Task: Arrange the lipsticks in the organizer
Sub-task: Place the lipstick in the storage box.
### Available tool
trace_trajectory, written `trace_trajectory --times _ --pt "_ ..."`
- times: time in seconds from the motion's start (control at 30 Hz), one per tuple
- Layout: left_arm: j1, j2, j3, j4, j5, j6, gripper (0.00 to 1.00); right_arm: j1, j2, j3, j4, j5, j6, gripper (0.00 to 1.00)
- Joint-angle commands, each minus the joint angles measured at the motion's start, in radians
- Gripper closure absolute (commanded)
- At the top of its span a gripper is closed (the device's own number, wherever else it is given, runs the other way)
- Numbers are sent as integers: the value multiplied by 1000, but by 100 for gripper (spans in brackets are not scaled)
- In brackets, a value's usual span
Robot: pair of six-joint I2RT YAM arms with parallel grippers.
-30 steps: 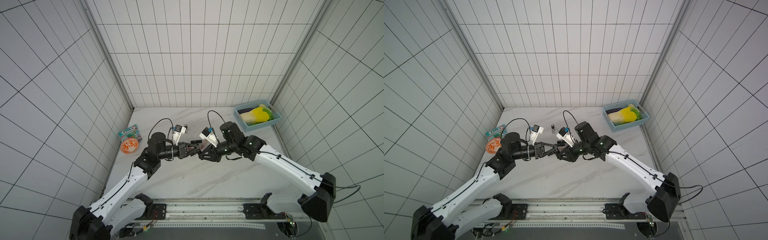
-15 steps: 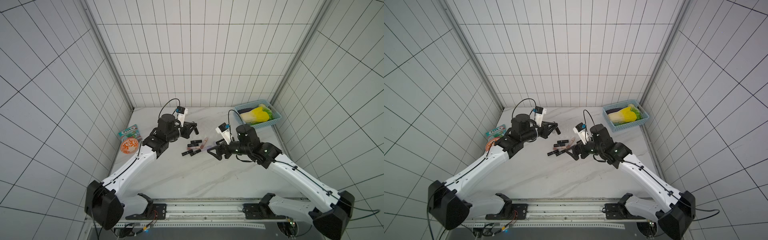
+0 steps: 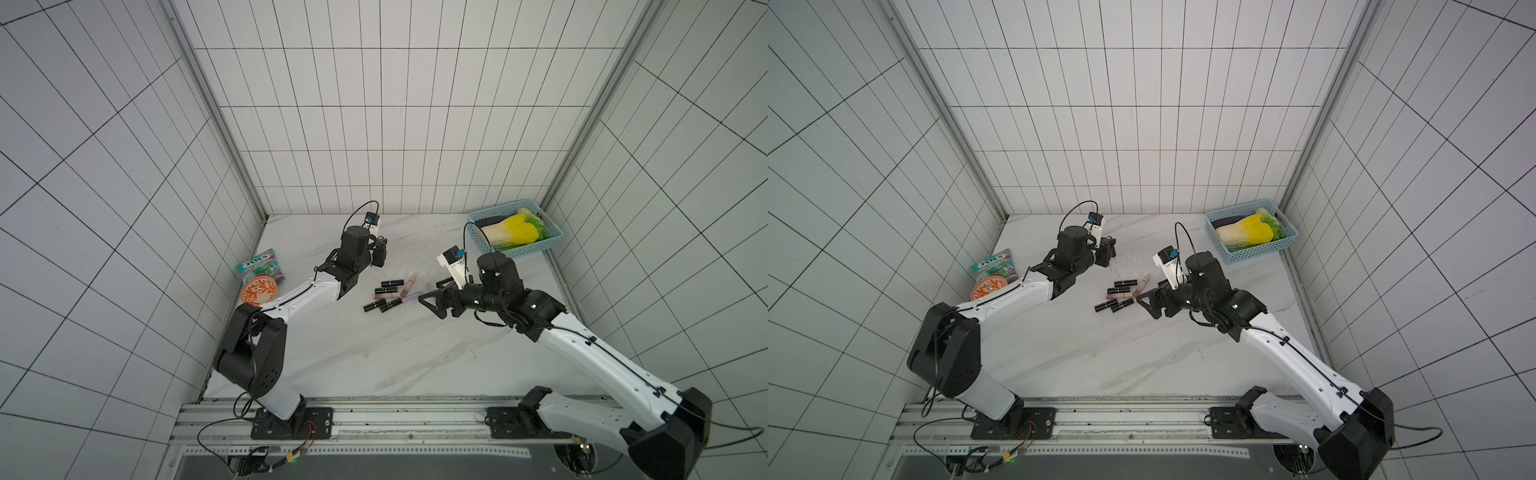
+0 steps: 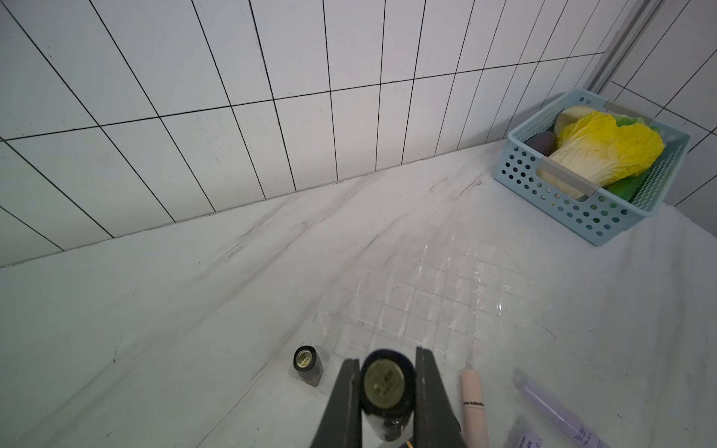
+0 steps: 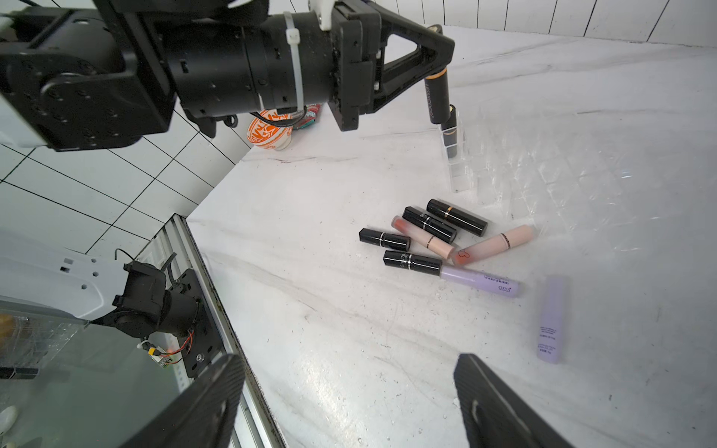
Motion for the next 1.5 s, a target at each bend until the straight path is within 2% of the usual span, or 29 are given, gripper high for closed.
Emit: trace_trajectory --times 0.0,0.4,0.87,1.1,1.23,1.3,1.47 --pt "19 62 51 81 -13 4 99 -9 -31 -39 22 -8 7 11" --pt "30 222 122 156 10 -3 98 -15 -70 -91 29 -24 13 13" --pt "32 288 129 152 -41 -5 98 -28 -54 -102 39 -51 15 14" --pt "32 311 134 149 -49 -23 88 -30 -54 -99 32 -56 13 14" --pt "31 294 121 148 -50 -33 64 -30 -12 -70 17 -43 -11 13" --pt "30 262 107 147 -48 -47 55 -31 34 -45 -5 -14 -37 12" --pt "8 83 38 23 -66 -131 43 -32 222 66 -69 76 -117 17"
